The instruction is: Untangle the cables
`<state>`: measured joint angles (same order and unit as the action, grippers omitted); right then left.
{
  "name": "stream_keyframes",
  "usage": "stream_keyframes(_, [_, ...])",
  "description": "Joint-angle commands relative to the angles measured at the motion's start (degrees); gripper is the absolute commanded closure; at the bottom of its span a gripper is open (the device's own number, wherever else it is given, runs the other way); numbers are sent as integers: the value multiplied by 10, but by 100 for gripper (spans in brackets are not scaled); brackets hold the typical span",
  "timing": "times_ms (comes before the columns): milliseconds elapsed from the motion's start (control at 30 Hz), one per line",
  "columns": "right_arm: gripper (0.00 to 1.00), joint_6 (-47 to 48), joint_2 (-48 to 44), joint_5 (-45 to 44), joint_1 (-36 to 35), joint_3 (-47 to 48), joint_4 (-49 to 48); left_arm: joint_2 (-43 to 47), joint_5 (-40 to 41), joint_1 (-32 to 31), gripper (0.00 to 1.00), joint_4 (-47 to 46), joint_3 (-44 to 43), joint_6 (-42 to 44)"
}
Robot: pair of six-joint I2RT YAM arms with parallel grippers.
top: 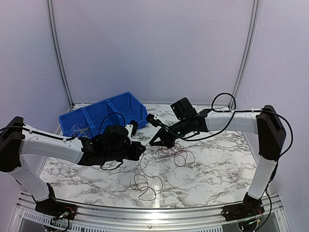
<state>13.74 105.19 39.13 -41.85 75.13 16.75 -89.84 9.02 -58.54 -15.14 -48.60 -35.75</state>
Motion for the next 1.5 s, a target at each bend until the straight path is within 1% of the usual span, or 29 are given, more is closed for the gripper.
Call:
stream_keyframes(0, [91, 5, -10, -11, 0, 22, 2, 41, -1, 4, 100, -11, 7, -13])
stream_keyframes(33, [82, 1, -11, -16, 0, 23, 2, 47, 2, 4, 100, -14, 9, -19])
stream_keyframes(167, [53, 5, -29, 0, 2, 14, -1, 77, 22, 3, 100, -64, 31, -47])
stream_keyframes(233, [43, 6, -43, 24, 1, -1, -16, 88, 30, 3, 100, -82, 35, -54])
stream_keyframes(267, [40, 7, -48, 32, 0, -6, -21, 93, 36, 2, 100, -88, 35, -55])
stream_keyframes(400, [34, 19, -54, 62, -5, -13, -25, 108, 53, 2, 100, -121, 43, -72])
stream_keyframes(500, [32, 18, -53, 84, -15, -18, -36, 116, 54, 0, 100, -162, 53, -92])
stream_keyframes(733, [28, 14, -56, 85, -46, -19, -57, 113, 60, -7, 100, -217, 54, -114])
stream_keyframes(800, [27, -1, -58, 78, -49, -24, -76, 110, 58, -9, 100, -227, 52, -117])
stream_keyframes(933, [25, -47, -86, 47, -49, -65, -168, 109, 55, -12, 100, -247, 54, -129])
stream_keyframes(1000, [26, -66, -93, 41, -50, -73, -198, 108, 50, -13, 100, -252, 53, -132])
stream_keyframes(1033, [28, -71, -94, 39, -50, -73, -207, 110, 48, -14, 100, -253, 54, -133])
stream_keyframes(1267, [37, -98, -74, 60, -52, -59, -223, 110, 46, -22, 100, -259, 53, -140])
stream_keyframes(1333, [46, -101, -70, 68, -53, -58, -225, 110, 45, -24, 100, -261, 54, -141])
stream_keyframes(1400, [62, -100, -72, 73, -54, -61, -228, 114, 47, -25, 100, -262, 57, -141])
stream_keyframes(1433, [73, -97, -75, 76, -53, -64, -229, 116, 47, -25, 100, -262, 59, -141])
stream_keyframes(1467, [89, -92, -78, 79, -53, -67, -230, 119, 48, -25, 100, -262, 61, -140])
